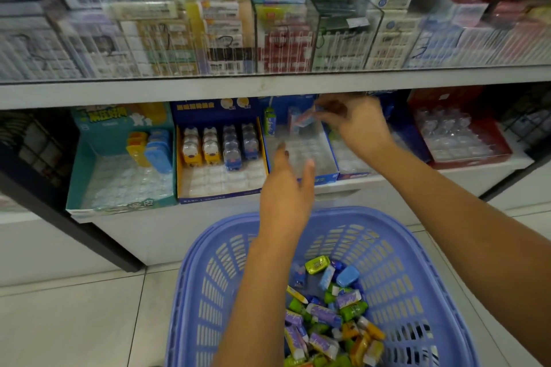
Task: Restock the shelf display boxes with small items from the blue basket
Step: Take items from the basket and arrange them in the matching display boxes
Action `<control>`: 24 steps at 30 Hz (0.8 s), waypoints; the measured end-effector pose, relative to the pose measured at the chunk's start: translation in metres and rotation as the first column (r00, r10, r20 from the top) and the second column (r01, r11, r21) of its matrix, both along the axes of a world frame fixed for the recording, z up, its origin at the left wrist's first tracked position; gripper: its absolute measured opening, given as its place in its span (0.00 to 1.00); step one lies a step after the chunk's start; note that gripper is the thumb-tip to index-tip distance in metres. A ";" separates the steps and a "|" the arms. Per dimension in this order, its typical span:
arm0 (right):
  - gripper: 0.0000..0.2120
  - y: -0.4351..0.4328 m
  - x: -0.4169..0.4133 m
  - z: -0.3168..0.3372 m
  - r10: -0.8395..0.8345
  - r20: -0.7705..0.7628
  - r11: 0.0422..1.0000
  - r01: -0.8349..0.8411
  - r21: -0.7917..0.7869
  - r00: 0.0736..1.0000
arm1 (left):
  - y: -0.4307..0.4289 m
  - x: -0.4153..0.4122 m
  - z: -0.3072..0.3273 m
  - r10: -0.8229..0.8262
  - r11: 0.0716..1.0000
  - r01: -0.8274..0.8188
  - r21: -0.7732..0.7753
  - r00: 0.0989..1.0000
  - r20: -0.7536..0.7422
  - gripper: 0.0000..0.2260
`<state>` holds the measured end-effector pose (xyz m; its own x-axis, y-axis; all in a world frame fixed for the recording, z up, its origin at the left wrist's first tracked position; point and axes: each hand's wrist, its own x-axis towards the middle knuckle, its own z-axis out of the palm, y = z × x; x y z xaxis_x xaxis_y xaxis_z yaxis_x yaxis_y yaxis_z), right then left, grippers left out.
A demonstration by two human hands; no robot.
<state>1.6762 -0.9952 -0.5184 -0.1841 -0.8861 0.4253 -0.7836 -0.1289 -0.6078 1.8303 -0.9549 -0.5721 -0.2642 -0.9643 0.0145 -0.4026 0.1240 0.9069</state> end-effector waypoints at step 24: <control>0.15 -0.067 -0.012 -0.022 0.146 -0.271 0.894 -0.010 0.447 0.951 | 0.002 0.000 -0.040 -0.124 0.944 0.253 -0.212 0.867 0.483 0.29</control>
